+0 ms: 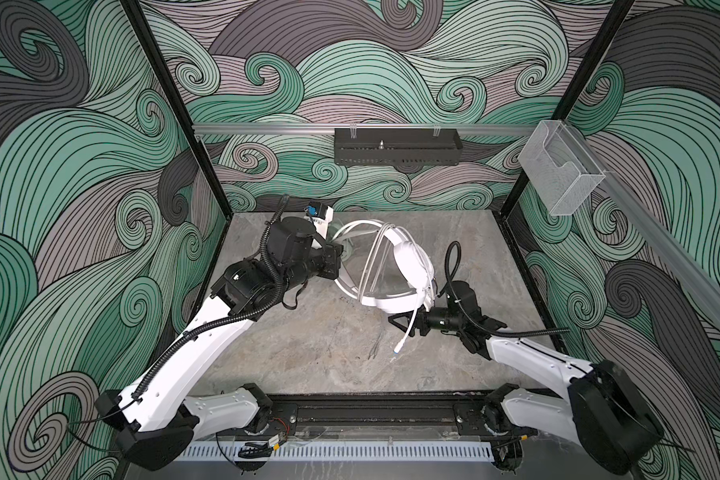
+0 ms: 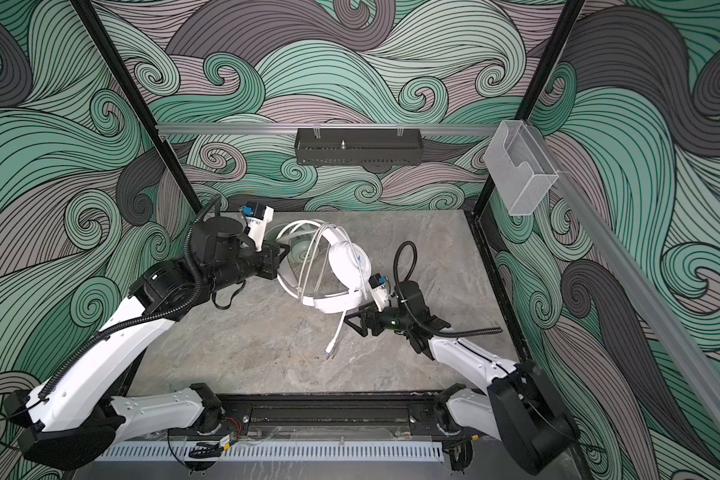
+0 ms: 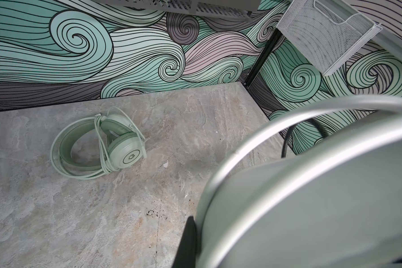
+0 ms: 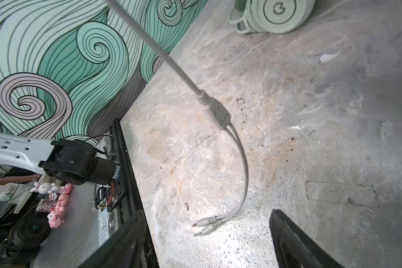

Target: Wrap the headphones

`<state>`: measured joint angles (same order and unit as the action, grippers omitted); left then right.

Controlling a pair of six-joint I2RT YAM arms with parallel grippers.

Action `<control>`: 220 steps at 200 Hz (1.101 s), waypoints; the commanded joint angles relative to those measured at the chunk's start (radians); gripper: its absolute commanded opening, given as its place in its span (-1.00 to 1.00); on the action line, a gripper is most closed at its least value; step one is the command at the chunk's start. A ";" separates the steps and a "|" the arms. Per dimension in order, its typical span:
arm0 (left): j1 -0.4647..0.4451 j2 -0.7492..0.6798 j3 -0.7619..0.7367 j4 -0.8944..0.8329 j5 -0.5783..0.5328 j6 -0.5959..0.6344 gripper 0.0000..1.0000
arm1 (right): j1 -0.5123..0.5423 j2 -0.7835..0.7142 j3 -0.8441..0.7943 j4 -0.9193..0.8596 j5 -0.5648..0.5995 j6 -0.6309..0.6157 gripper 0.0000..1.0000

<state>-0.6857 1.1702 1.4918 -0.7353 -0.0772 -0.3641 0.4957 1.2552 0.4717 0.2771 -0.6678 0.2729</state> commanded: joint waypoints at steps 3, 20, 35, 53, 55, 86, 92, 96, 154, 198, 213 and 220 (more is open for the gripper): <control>-0.003 -0.005 0.016 0.086 0.030 -0.058 -1.00 | 0.014 0.128 0.065 0.126 -0.021 0.006 0.68; -0.003 -0.006 0.012 0.092 0.033 -0.064 -1.00 | 0.031 0.228 0.105 0.183 -0.028 0.032 0.68; -0.003 -0.006 0.007 0.100 0.033 -0.067 -1.00 | 0.036 0.302 0.137 0.212 -0.033 0.049 0.67; -0.003 -0.006 0.004 0.110 0.036 -0.074 -1.00 | 0.036 0.371 0.166 0.230 -0.017 0.065 0.66; -0.003 -0.006 0.003 0.110 0.036 -0.075 -1.00 | 0.035 0.377 0.170 0.229 -0.015 0.066 0.67; -0.003 -0.006 0.004 0.120 0.030 -0.082 -1.00 | 0.040 0.427 0.205 0.222 -0.031 0.068 0.56; -0.003 -0.006 0.002 0.120 0.027 -0.083 -1.00 | 0.042 0.429 0.203 0.222 -0.033 0.072 0.54; -0.003 -0.006 0.002 0.122 0.024 -0.083 -1.00 | 0.046 0.428 0.198 0.222 -0.034 0.072 0.52; 0.009 0.002 0.009 0.147 0.020 -0.099 -1.00 | 0.075 0.429 0.156 0.240 -0.033 0.088 0.11; 0.037 -0.004 0.003 0.149 -0.015 -0.150 -1.00 | 0.074 0.411 0.166 0.135 -0.022 0.053 -0.68; 0.051 -0.010 -0.004 0.144 -0.065 -0.190 -1.00 | 0.073 0.373 0.174 0.054 0.006 0.029 -0.88; 0.059 -0.014 -0.010 0.148 -0.086 -0.211 -1.00 | 0.073 0.349 0.177 0.012 0.015 0.017 -0.95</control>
<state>-0.6529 1.1812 1.4796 -0.6662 -0.0933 -0.4641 0.5694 1.6714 0.6353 0.4202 -0.6815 0.3321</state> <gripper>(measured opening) 0.067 0.071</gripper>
